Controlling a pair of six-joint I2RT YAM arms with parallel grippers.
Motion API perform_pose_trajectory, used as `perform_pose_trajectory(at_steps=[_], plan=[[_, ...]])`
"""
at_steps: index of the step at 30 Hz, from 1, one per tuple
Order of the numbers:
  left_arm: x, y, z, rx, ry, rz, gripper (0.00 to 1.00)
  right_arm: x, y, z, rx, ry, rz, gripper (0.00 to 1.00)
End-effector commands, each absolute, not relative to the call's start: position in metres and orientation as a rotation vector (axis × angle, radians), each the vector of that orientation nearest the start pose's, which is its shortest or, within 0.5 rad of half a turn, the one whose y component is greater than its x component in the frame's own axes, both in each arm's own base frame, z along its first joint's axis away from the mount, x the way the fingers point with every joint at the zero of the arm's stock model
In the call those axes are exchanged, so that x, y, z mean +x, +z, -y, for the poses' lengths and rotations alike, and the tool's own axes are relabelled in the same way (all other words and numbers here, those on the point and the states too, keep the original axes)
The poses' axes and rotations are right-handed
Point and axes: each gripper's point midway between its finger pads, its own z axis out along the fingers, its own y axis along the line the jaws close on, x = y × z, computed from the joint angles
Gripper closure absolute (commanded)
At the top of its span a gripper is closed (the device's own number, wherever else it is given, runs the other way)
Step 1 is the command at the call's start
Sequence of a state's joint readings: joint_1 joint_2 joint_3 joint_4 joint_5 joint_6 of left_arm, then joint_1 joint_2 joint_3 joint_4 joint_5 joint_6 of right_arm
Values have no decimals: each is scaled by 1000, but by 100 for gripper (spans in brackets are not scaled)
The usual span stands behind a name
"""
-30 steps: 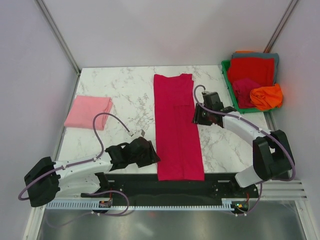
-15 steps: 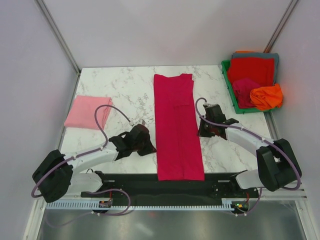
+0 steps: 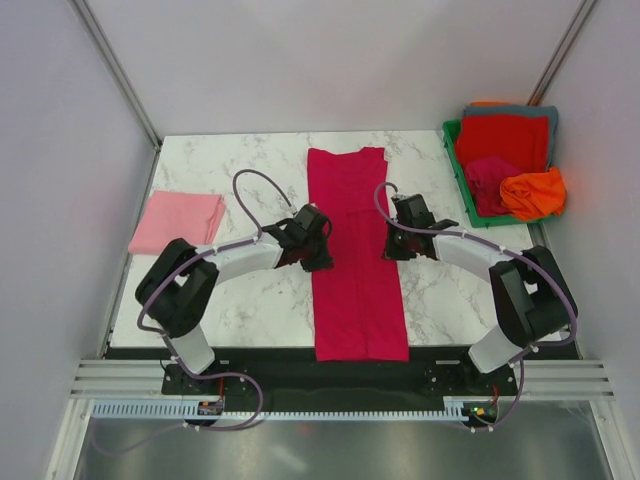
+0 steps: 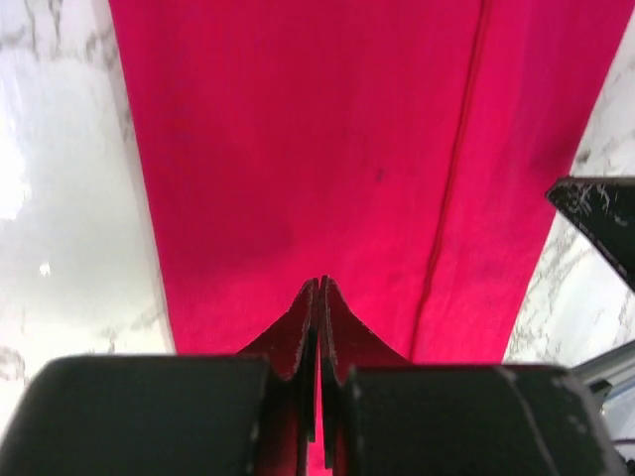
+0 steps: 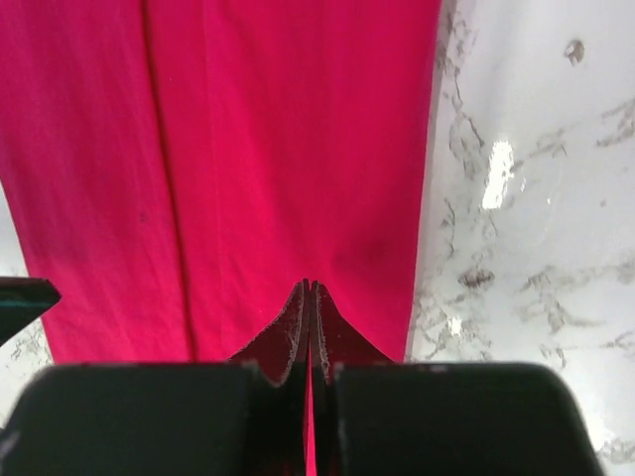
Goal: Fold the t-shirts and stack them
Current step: Fold the tshirt
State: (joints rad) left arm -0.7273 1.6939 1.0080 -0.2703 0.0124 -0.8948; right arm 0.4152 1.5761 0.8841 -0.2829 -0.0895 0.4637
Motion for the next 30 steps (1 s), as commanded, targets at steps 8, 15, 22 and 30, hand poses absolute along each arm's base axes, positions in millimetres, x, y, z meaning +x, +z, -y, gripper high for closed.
perform_pose_trajectory(at_steps=[8, 15, 22, 30], plan=[[320, 24, 292, -211, -558, -2704, 98, 346, 43, -190, 3, 440, -2550, 100], [346, -5, 287, -254, -534, -2748, 98, 365, 15, -188, 72, 355, -2594, 100], [374, -7, 285, -306, -547, -2727, 98, 400, 13, -190, 141, 286, -2572, 100], [392, 19, 255, -343, -461, -2656, 98, 397, 43, -193, 138, 331, -2532, 91]])
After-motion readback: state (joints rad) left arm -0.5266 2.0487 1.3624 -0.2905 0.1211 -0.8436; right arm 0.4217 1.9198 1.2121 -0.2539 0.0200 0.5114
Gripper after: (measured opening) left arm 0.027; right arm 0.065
